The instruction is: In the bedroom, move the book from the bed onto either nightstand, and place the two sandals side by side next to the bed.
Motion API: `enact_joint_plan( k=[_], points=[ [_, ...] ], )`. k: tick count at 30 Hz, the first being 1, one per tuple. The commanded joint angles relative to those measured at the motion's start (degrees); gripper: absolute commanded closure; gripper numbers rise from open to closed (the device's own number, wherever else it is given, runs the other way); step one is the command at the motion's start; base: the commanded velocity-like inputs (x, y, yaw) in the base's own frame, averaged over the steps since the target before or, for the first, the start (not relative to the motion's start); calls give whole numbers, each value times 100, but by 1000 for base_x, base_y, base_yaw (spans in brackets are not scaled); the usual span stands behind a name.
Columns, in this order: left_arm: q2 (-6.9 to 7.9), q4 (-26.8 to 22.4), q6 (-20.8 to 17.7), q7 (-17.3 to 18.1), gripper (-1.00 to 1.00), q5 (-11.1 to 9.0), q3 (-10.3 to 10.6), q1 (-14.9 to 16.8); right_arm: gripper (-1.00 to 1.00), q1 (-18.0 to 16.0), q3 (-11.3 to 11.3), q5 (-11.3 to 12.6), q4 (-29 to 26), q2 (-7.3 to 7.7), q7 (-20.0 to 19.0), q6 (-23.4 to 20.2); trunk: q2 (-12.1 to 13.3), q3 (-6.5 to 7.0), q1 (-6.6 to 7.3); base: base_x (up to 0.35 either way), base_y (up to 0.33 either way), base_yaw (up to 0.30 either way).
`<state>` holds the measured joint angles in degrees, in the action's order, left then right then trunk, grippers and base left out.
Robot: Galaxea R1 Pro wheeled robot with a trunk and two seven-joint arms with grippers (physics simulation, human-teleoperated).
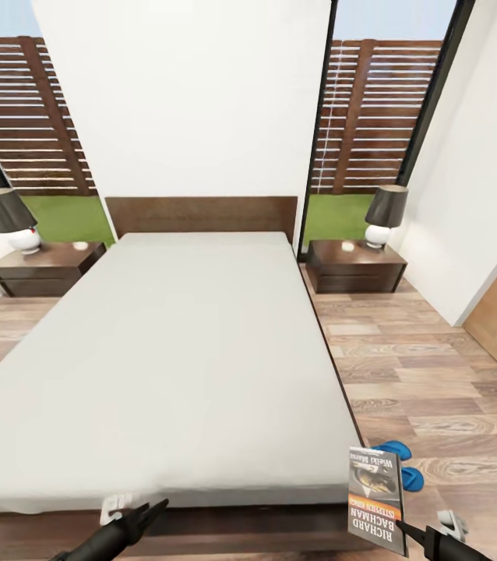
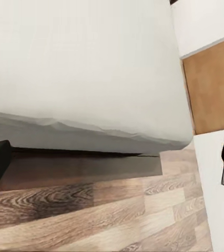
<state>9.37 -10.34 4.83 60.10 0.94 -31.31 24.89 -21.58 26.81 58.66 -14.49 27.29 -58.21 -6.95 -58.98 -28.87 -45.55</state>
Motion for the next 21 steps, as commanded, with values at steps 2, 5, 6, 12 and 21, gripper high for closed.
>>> enact_joint_plan(
  k=[2, 5, 6, 12, 21],
  points=[
    [-128, 28, 224, -563, -100, 45, 0, 4, 100, -4, 26, 66, -1, 4, -25, -70, -4, 13, 0, 0, 0, 0],
    [-459, 46, 527, -1718, -100, 301, 2, 3, 100, -4, 26, 66, -1, 4, -26, -70, -4, 41, 0, 0, 0, 0],
    [-551, 50, 578, -1987, -100, 453, 2, 3, 100, -4, 26, 66, -1, 4, -25, -68, -4, 50, 0, 0, 0, 0],
    [-741, 63, 672, -2556, -100, 1432, -4, 5, 100, -4, 26, 66, -1, 4, -27, -70, -4, 105, 0, 0, 0, 0],
    [-660, 64, 672, -2600, -100, 1541, -6, -10, 100, -4, 26, 66, -1, 4, -30, -70, -4, 188, 0, 0, 0, 0]
  ],
)
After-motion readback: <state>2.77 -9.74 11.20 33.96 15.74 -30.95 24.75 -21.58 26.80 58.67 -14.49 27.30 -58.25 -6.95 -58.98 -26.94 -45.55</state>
